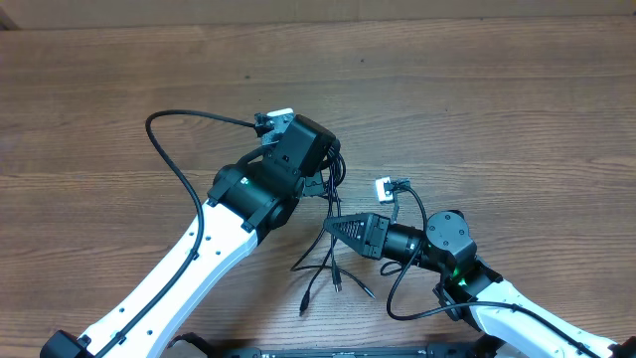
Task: Untangle cables
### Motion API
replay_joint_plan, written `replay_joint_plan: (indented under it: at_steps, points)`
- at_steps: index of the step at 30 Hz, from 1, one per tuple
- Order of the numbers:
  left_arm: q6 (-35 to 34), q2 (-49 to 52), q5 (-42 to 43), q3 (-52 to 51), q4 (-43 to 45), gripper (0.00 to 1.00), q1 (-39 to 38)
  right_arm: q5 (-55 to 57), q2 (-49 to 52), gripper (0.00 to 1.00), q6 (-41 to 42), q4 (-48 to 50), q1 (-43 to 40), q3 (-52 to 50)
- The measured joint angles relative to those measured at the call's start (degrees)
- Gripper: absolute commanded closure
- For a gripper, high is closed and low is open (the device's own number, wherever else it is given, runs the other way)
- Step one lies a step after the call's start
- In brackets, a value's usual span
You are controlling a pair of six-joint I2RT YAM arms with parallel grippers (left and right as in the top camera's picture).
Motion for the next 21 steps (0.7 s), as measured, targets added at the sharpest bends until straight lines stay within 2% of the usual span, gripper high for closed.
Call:
replay_joint_plan:
  at_steps: [4, 8, 13, 18, 19, 21]
  points:
    - [7.23, 0.00, 2.93, 0.00, 2.27, 0.96, 0.02, -0.81, 0.02, 0.96, 1.44, 2.32, 0.02, 0.00]
    - [16.48, 0.00, 11.23, 0.00, 4.81, 0.96, 0.07, -1.18, 0.02, 0.96, 2.10, 2.32, 0.02, 0.00]
    - [25.99, 0.00, 17.40, 0.00, 2.89, 0.96, -0.57, -1.18, 0.02, 0.96, 2.32, 2.27, -0.04, 0.00]
    - [30.12, 0.00, 18.62, 0.00, 1.64, 0.96, -0.57, -1.27, 0.02, 0.96, 2.43, 2.27, -1.05, 0.00]
    - [30.62, 0.00, 18.71, 0.00, 1.62, 0.96, -0.57, -1.27, 0.02, 0.95, 2.51, 2.25, -1.11, 0.00]
    - [31.87, 0.00, 18.71, 0.00, 1.68, 0.96, -0.57, -1.38, 0.02, 0.76, 2.56, 2.27, -1.14, 0.00]
